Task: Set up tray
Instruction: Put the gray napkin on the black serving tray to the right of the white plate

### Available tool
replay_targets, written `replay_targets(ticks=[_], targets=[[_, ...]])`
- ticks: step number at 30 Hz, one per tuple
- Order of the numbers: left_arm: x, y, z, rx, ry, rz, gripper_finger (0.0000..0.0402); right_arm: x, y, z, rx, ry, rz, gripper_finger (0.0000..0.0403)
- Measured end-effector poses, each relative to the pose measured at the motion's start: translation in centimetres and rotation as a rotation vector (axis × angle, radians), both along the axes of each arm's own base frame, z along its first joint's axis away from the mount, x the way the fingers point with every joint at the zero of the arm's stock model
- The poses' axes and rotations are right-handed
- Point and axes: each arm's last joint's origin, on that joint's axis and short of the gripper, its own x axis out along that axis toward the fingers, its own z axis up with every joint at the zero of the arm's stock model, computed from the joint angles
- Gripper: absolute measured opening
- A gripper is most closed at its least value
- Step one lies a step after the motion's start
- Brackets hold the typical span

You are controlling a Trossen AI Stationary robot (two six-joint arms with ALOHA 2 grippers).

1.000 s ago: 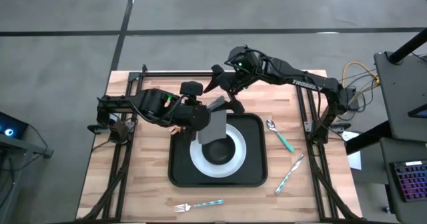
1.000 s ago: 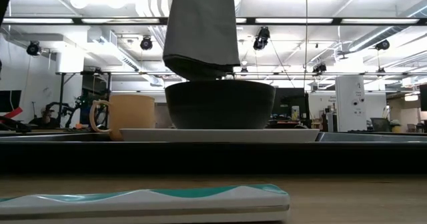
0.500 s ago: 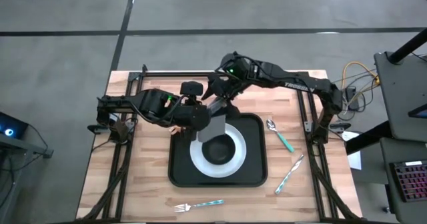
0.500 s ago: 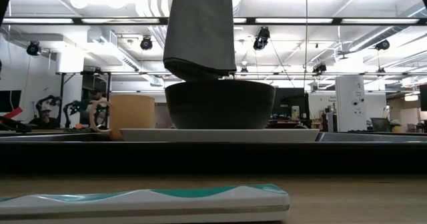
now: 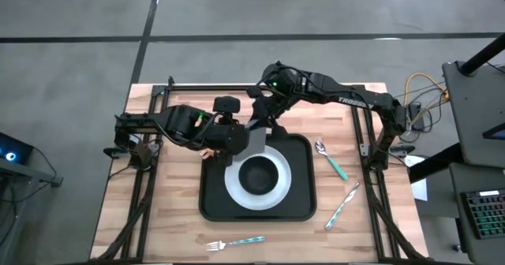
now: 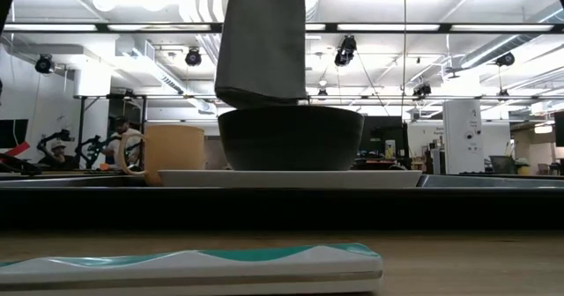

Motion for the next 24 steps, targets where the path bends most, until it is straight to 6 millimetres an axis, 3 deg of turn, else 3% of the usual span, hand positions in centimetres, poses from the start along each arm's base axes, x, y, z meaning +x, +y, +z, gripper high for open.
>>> replay_targets(ticks=[6,12,18,24], targets=[[-1.3,0.4,0.9,0.009,-0.028,0.051,0.0014,-0.9,0.3,0.8,-0.006,0.003,-0.007,0.0009],[-7.0,1.9,3.9,-0.032,-0.181,0.147,0.0084,-5.1,1.5,3.1,-0.018,0.096,-0.077,0.0008],[-11.5,3.2,4.3,0.036,-0.282,0.279,0.0144,-8.3,5.1,2.9,0.090,0.273,-0.170,0.0008],[-14.7,3.9,3.5,0.011,-0.329,0.306,0.0157,-11.7,9.7,1.8,0.328,0.353,-0.221,0.0008]])
